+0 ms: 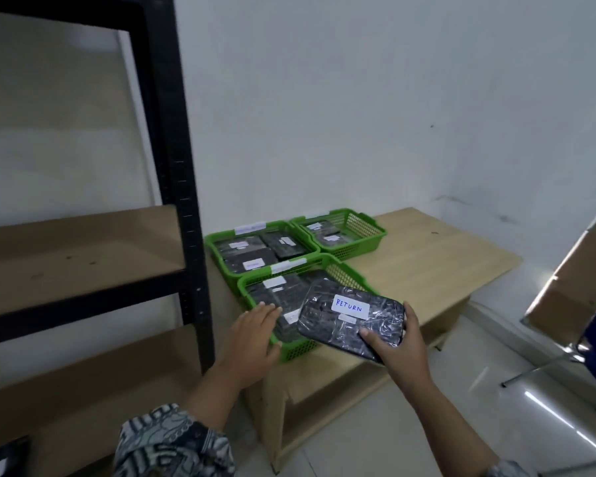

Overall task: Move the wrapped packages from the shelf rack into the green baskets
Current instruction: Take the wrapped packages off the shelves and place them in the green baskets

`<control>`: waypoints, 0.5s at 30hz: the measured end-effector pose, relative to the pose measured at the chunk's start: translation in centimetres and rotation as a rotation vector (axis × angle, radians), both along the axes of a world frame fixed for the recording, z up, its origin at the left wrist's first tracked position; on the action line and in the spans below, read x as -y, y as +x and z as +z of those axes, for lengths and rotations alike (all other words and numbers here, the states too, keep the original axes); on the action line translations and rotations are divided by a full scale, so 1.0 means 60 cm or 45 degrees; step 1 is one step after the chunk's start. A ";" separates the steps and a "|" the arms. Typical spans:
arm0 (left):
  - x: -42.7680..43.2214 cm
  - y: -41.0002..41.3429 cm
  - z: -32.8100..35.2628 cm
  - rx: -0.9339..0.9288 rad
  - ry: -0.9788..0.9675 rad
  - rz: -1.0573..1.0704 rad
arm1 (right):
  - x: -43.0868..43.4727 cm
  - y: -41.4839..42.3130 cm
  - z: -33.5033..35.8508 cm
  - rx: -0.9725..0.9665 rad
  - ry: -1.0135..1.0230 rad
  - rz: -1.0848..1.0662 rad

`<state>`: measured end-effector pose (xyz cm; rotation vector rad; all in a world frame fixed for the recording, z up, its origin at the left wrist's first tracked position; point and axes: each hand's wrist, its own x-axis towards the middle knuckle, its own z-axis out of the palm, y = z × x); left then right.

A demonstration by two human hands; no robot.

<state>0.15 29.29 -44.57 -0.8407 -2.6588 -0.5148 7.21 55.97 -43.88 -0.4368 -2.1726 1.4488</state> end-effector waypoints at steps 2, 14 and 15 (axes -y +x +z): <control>-0.040 -0.035 0.003 -0.018 -0.013 -0.027 | -0.032 -0.021 -0.003 0.009 -0.012 -0.038; -0.232 -0.327 0.007 0.021 -0.030 -0.076 | -0.220 -0.273 0.014 0.064 0.053 -0.168; -0.247 -0.353 0.007 0.035 -0.019 -0.067 | -0.231 -0.298 0.015 0.062 0.062 -0.174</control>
